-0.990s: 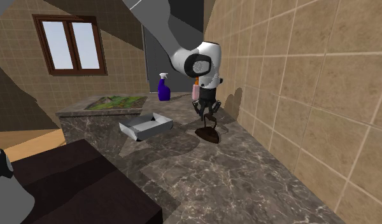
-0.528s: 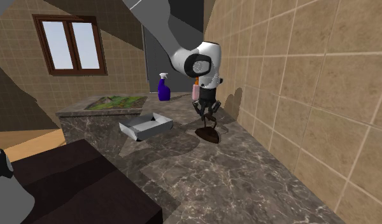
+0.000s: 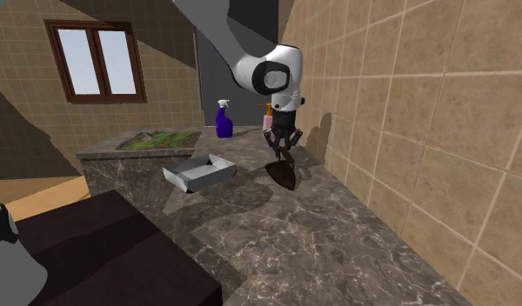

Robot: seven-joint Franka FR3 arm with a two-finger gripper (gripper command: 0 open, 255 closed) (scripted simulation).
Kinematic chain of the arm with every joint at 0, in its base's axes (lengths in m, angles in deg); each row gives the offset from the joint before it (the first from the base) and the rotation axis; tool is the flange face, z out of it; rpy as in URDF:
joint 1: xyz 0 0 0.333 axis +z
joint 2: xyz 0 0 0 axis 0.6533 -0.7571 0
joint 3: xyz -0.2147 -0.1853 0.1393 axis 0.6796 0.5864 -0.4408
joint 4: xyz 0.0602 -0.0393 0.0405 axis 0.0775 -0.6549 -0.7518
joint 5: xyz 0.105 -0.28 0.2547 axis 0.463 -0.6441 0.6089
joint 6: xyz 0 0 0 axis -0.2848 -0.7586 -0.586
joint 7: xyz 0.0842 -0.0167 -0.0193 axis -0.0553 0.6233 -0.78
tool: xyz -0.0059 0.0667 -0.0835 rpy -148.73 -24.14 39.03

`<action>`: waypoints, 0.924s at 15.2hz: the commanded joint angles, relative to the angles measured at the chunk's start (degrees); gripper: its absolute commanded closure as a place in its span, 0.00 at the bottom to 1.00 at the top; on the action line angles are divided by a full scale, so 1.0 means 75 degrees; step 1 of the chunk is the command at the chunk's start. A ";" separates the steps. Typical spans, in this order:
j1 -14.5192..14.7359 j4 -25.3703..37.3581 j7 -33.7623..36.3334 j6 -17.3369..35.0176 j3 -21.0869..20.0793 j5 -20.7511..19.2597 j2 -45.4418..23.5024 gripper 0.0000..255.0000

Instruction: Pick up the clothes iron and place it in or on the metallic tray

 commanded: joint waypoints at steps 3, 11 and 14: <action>0.0041 -0.0016 0.0088 -0.0270 0.0075 -0.0096 0.0292 1.00; 0.0116 0.0062 0.0275 -0.0828 0.0202 -0.0288 0.0787 1.00; 0.0139 0.0120 0.0345 -0.1048 0.0243 -0.0359 0.0955 1.00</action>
